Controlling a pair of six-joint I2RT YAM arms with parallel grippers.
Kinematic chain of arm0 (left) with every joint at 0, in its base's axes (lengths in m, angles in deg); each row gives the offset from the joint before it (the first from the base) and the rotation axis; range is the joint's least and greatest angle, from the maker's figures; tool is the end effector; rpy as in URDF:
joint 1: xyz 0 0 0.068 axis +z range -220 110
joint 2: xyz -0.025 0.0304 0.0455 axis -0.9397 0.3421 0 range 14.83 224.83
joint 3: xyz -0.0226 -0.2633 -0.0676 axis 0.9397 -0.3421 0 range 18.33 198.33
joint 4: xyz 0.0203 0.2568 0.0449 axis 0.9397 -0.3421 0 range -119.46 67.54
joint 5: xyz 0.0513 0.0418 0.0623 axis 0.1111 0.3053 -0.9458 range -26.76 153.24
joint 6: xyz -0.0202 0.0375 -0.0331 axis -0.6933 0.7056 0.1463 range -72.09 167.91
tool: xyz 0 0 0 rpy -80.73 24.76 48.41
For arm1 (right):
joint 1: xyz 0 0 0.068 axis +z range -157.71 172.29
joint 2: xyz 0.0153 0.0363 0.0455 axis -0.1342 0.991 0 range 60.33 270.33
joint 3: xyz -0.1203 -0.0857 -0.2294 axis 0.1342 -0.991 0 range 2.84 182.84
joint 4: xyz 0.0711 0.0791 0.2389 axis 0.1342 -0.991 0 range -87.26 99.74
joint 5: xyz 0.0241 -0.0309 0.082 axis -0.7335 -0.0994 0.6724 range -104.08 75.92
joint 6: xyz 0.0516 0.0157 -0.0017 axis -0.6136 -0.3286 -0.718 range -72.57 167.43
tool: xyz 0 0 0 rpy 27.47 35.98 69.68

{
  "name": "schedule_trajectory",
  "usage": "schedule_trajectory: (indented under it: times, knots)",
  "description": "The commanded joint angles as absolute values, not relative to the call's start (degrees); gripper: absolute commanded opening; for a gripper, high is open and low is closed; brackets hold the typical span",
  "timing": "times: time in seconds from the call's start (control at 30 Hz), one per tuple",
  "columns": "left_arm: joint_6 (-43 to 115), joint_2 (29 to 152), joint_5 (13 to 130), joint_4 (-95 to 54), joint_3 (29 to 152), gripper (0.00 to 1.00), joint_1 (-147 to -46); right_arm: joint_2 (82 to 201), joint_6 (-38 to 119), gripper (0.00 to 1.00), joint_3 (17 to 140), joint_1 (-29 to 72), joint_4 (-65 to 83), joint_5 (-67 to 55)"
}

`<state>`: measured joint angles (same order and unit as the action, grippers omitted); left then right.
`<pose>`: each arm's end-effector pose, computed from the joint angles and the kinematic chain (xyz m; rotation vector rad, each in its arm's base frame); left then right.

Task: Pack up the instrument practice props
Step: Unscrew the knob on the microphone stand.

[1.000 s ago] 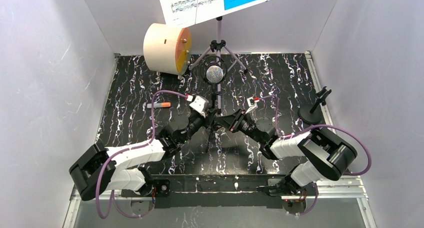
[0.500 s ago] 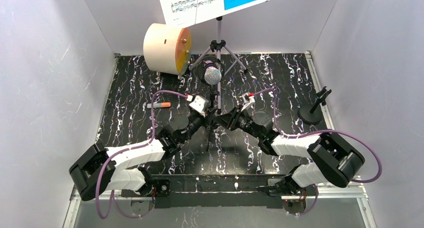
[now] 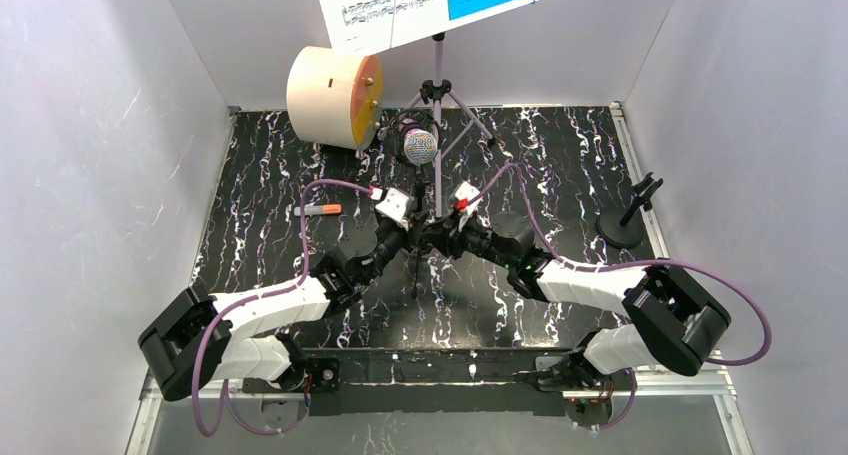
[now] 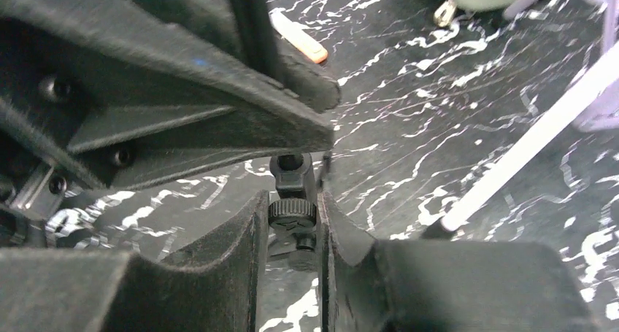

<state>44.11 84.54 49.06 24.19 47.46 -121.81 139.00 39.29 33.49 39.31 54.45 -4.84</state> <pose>0.1685 -0.2002 0.2586 0.4162 1.4383 -0.6061 0.1905 0.2129 0.2241 -0.6861 1.5552 0.8620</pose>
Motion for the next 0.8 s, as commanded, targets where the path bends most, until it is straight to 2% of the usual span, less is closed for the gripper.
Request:
schedule_trajectory:
  times: [0.0,0.13,0.27,0.53,0.6,0.7,0.77]
  knots:
    - [39.9,86.0,53.1,14.4,45.9,0.00,-123.3,141.1,67.4,0.01,32.7,40.2,48.8,-10.9]
    - [39.1,85.5,51.6,14.5,45.5,0.00,-123.3,142.2,83.6,0.01,32.6,42.2,46.8,-11.5]
    - [38.5,85.2,49.8,14.4,45.3,0.00,-123.4,143.6,98.1,0.01,32.5,45.1,46.0,-17.1]
    - [37.6,85.3,47.4,13.5,45.4,0.00,-123.4,144.4,119.0,0.01,29.5,48.5,53.1,-27.4]
    - [37.6,85.4,46.8,13.3,45.5,0.00,-123.3,144.2,120.2,0.01,29.6,49.2,54.0,-29.0]
    - [37.7,85.5,46.1,13.0,45.6,0.00,-123.3,142.2,109.4,0.01,32.2,49.2,49.0,-27.4]
    - [37.8,85.5,45.8,12.9,45.5,0.00,-123.3,141.0,101.0,0.16,33.9,49.1,45.9,-25.2]
